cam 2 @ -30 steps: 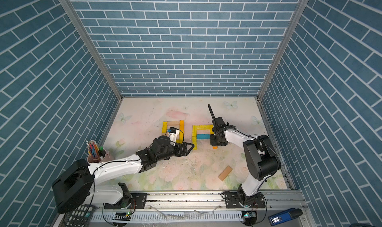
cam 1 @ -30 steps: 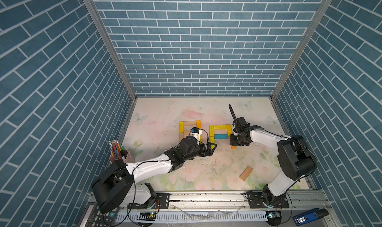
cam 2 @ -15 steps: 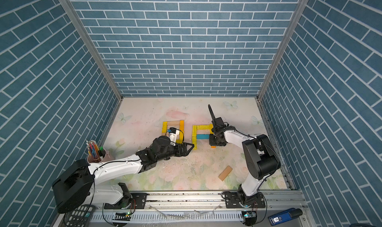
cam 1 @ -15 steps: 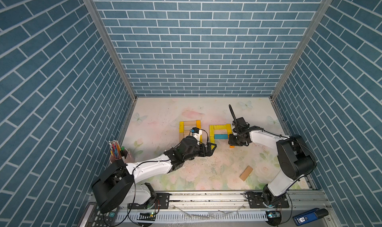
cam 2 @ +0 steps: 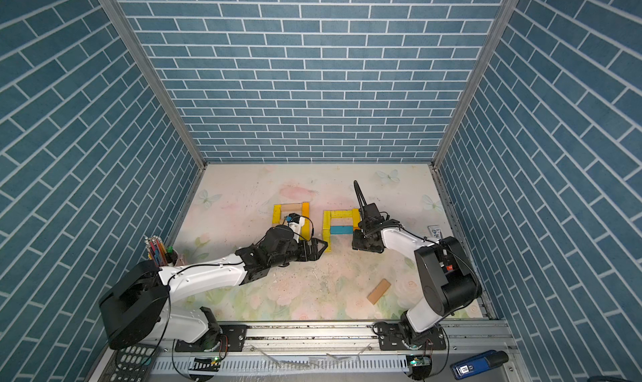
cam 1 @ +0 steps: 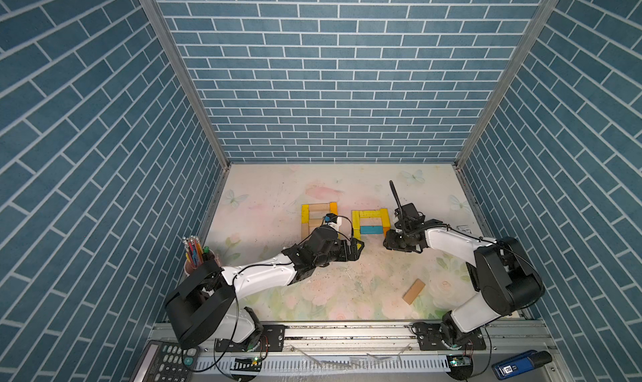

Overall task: Assemble the number 8 with building blocks
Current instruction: Assemble the building block at the center of the board.

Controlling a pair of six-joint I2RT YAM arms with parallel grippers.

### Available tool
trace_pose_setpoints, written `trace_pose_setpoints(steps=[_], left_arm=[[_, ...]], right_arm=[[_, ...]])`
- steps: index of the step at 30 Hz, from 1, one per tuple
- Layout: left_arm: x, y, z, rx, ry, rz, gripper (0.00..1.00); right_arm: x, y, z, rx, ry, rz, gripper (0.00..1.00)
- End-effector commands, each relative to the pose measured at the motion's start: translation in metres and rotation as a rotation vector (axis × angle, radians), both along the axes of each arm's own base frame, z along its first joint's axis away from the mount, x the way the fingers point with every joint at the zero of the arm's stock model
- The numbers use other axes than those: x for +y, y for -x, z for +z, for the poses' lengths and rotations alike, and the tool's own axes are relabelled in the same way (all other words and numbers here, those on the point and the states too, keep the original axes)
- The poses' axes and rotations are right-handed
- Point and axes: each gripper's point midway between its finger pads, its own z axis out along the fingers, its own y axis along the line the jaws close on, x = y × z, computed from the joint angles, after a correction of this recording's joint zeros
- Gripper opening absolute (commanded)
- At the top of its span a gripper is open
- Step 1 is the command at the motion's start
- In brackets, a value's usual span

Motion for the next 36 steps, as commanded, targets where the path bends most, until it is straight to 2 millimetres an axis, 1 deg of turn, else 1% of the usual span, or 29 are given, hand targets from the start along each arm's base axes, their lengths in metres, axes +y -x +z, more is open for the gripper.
trace_pose_setpoints(steps=[1, 9, 15, 20, 26, 28, 36], left_arm=[[0.006, -0.014, -0.006, 0.013, -0.064, 0.048, 1.00], [-0.006, -0.036, -0.017, 0.046, -0.153, 0.055, 1.00], [-0.016, -0.051, -0.036, 0.094, -0.239, 0.068, 1.00], [-0.018, -0.061, -0.050, 0.111, -0.282, 0.089, 0.99], [-0.032, -0.069, -0.059, 0.125, -0.275, 0.052, 1.00], [-0.034, -0.073, -0.063, 0.134, -0.279, 0.050, 1.00], [-0.032, -0.088, -0.079, 0.156, -0.285, 0.067, 1.00]], right_arm=[[0.004, 0.000, 0.014, -0.027, -0.055, -0.042, 0.51], [0.001, 0.008, 0.040, -0.110, -0.098, -0.024, 0.51], [-0.009, 0.017, 0.056, -0.166, -0.087, -0.018, 0.51], [-0.017, 0.026, 0.057, -0.176, -0.064, -0.015, 0.52], [-0.020, 0.031, 0.057, -0.186, -0.064, -0.017, 0.51], [-0.021, 0.032, 0.057, -0.188, -0.064, -0.018, 0.51], [-0.022, 0.032, 0.060, -0.202, -0.065, -0.019, 0.51]])
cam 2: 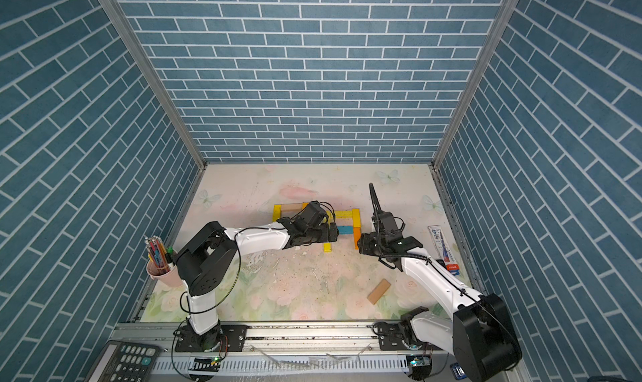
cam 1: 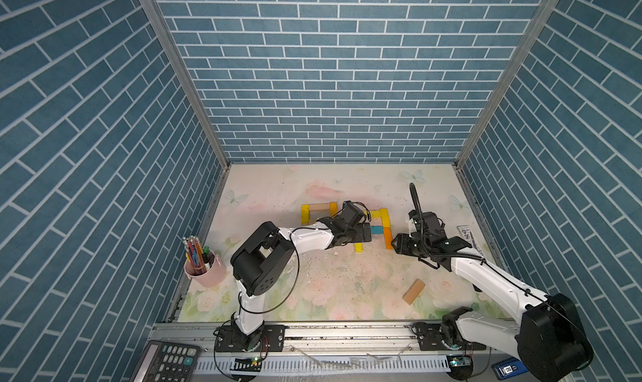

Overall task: Assemble the number 8 with building blocks
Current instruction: Adjust the building block at the center of the board.

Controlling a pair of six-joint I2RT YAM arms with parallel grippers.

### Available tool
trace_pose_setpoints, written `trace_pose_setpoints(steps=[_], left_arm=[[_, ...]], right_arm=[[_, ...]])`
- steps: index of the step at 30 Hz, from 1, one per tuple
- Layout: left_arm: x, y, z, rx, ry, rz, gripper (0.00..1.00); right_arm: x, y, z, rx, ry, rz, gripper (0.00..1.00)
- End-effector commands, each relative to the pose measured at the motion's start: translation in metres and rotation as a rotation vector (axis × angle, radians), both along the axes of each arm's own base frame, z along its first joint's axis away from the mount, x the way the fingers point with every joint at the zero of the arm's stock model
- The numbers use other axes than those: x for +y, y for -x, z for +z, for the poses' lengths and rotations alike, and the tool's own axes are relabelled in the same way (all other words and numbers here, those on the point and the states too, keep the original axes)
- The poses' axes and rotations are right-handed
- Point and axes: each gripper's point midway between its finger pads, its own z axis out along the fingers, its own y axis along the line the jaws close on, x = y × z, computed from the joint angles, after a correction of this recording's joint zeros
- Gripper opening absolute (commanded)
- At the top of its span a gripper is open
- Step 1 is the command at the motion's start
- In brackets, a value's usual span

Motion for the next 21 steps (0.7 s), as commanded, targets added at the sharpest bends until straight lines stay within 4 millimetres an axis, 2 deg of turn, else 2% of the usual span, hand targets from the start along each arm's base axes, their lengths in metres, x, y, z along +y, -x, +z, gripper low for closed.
trace_pose_setpoints(steps=[1, 8, 12, 21], left_arm=[[0.000, -0.009, -0.006, 0.004, -0.011, -0.010, 1.00], [-0.011, -0.017, -0.009, 0.012, 0.026, -0.041, 1.00], [-0.020, -0.017, -0.009, 0.023, 0.061, -0.069, 1.00], [-0.026, -0.017, -0.009, 0.029, 0.088, -0.087, 1.00]], right_arm=[[-0.005, 0.005, -0.001, -0.007, 0.023, 0.001, 0.52], [-0.010, 0.009, -0.005, -0.007, 0.032, -0.005, 0.52], [-0.010, 0.010, -0.006, -0.009, 0.031, -0.007, 0.52], [-0.012, 0.013, -0.010, -0.008, 0.031, -0.009, 0.52]])
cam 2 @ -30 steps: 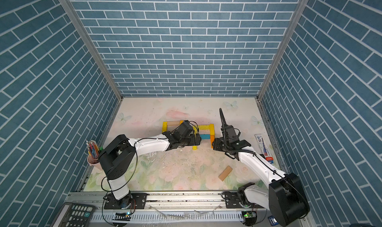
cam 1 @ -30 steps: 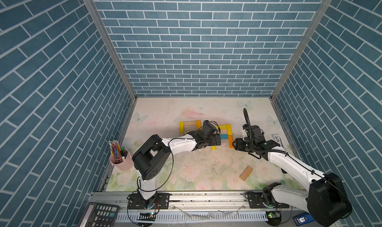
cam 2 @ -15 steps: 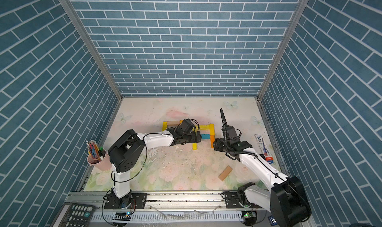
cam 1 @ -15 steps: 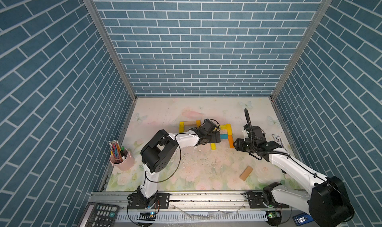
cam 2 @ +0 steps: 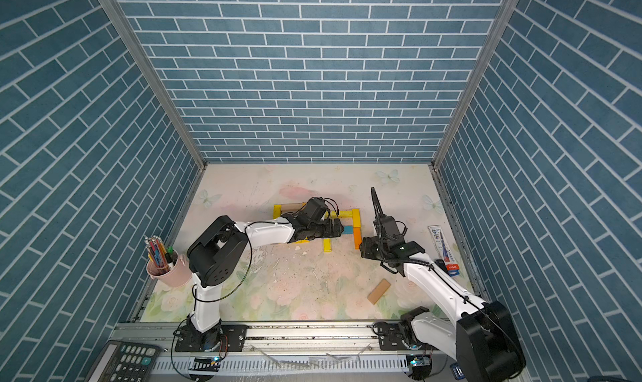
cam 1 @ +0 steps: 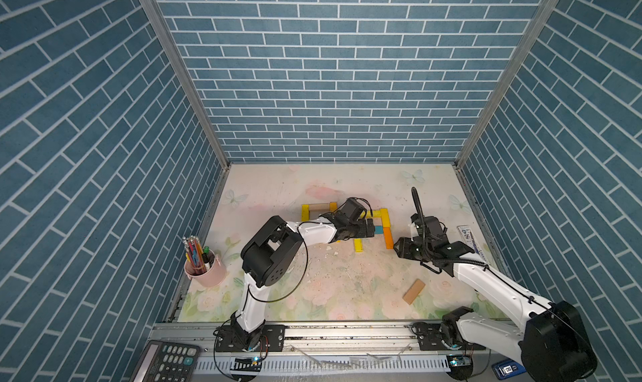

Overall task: Assemble the number 8 with building blocks
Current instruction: Adjust the building block at the center of the board.

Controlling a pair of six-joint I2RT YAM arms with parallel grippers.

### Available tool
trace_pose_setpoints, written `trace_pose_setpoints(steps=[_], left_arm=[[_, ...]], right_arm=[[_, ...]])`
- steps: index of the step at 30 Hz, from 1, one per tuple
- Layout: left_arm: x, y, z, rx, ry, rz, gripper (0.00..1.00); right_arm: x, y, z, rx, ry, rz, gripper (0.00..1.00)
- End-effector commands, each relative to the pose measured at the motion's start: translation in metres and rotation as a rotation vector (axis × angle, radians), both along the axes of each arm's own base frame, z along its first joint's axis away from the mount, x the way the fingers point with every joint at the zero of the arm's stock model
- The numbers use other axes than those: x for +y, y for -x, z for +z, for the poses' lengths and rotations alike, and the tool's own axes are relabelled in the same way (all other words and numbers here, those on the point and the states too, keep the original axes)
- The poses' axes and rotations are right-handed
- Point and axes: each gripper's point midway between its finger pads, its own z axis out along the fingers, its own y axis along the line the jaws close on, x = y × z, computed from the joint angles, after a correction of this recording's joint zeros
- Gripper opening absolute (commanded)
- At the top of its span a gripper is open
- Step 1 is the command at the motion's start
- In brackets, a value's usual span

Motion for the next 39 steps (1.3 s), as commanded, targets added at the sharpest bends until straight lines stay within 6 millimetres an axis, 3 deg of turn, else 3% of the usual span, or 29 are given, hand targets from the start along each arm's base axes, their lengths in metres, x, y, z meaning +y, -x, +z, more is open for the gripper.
trace_pose_setpoints(steps=[1, 15, 23, 26, 39], left_arm=[[-0.003, -0.002, -0.003, 0.009, 0.008, -0.018, 1.00], [0.012, 0.000, 0.000, 0.014, -0.032, 0.033, 0.99], [0.019, 0.018, 0.007, 0.046, -0.043, 0.040, 1.00], [0.021, 0.027, 0.010, 0.053, -0.041, 0.034, 1.00], [-0.006, 0.058, 0.066, -0.082, 0.049, -0.162, 0.99]], right_arm=[[-0.004, 0.002, -0.002, -0.010, 0.015, 0.000, 0.52], [-0.007, 0.008, -0.003, 0.002, 0.019, -0.002, 0.52], [-0.014, 0.023, -0.006, 0.045, 0.035, -0.009, 0.52], [-0.026, 0.031, -0.010, 0.077, 0.066, -0.071, 0.54], [-0.054, 0.075, -0.019, 0.202, 0.044, -0.262, 0.73]])
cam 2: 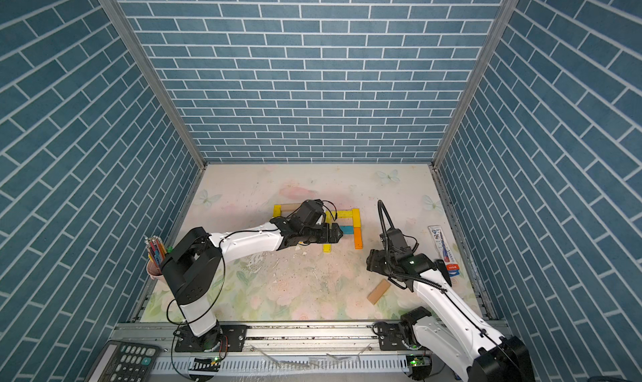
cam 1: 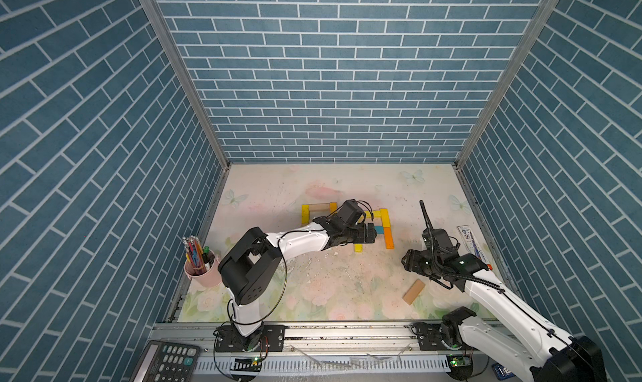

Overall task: Assemble the number 8 with building blocks
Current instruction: Adjust the building block at the center of the board, then pick up the building block from the center of the board.

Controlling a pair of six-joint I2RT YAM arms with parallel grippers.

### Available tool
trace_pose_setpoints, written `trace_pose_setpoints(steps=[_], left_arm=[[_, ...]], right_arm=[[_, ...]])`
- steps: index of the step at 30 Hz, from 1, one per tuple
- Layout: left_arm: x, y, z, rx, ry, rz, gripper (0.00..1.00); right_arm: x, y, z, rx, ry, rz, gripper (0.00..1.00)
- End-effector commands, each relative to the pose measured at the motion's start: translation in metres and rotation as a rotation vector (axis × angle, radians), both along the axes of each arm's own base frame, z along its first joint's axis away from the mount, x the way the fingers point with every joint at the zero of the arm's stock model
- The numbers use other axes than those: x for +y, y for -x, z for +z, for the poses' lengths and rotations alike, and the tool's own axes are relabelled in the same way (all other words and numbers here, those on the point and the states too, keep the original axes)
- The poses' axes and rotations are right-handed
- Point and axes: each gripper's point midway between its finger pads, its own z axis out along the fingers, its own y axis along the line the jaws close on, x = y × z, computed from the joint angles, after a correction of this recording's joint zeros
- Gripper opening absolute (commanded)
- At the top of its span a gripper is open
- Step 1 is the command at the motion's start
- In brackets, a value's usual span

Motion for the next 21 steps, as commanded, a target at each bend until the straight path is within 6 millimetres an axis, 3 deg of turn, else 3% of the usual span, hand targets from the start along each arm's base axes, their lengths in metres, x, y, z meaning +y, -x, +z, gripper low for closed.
trace_pose_setpoints(steps=[1, 7, 21], left_arm=[[-0.009, 0.009, 0.009, -0.055, 0.010, -0.082, 1.00], [-0.022, 0.013, 0.023, -0.093, 0.042, -0.136, 1.00], [-0.017, 0.024, 0.030, -0.091, 0.017, -0.193, 1.00]], right_arm=[[-0.019, 0.022, -0.010, 0.082, 0.032, -0.110, 0.74], [-0.028, 0.042, -0.009, 0.105, 0.042, -0.152, 0.89], [-0.029, 0.041, -0.023, 0.054, 0.014, -0.227, 0.90]])
